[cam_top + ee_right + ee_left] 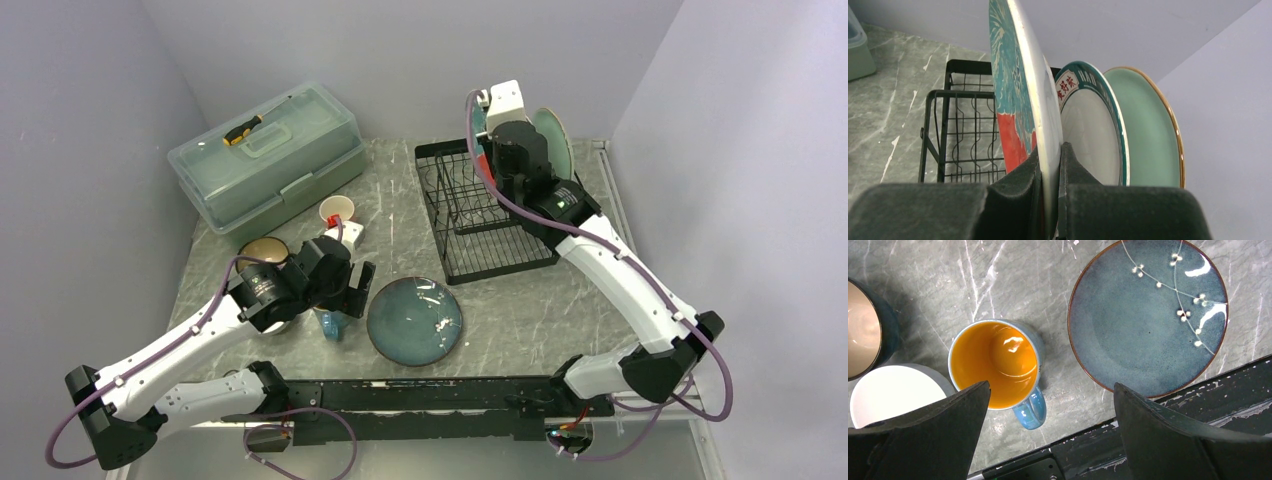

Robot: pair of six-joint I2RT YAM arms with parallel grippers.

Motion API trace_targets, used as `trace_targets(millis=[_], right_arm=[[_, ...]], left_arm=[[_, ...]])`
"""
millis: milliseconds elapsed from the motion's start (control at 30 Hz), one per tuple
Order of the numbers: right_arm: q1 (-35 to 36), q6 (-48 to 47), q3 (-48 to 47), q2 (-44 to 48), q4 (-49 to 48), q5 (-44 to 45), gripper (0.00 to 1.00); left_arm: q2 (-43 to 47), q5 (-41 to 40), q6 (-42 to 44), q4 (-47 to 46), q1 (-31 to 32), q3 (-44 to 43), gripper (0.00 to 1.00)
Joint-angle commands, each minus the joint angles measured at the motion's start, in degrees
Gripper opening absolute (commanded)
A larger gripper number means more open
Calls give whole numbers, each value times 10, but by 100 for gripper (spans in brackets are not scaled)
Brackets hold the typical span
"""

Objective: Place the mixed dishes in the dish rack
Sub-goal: Insert the plate into the dish rack.

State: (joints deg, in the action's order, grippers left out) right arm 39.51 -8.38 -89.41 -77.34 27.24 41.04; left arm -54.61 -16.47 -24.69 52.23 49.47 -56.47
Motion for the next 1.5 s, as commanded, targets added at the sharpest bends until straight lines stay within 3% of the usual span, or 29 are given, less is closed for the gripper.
trace_targets(millis=[0,567,867,1467], right_arm=[[1,1,-83,2,-76,13,0],[16,83,-61,2,-2,27,0],[42,94,-38,1,-10,65,0],[44,137,52,39,-22,46,0]], left_arm=[[-1,-12,-4,2,1,-1,99],[-3,-11,-2,3,2,-1,99],[-3,-12,-3,3,2,-1,99],[-9,-11,-3,3,2,-1,100]])
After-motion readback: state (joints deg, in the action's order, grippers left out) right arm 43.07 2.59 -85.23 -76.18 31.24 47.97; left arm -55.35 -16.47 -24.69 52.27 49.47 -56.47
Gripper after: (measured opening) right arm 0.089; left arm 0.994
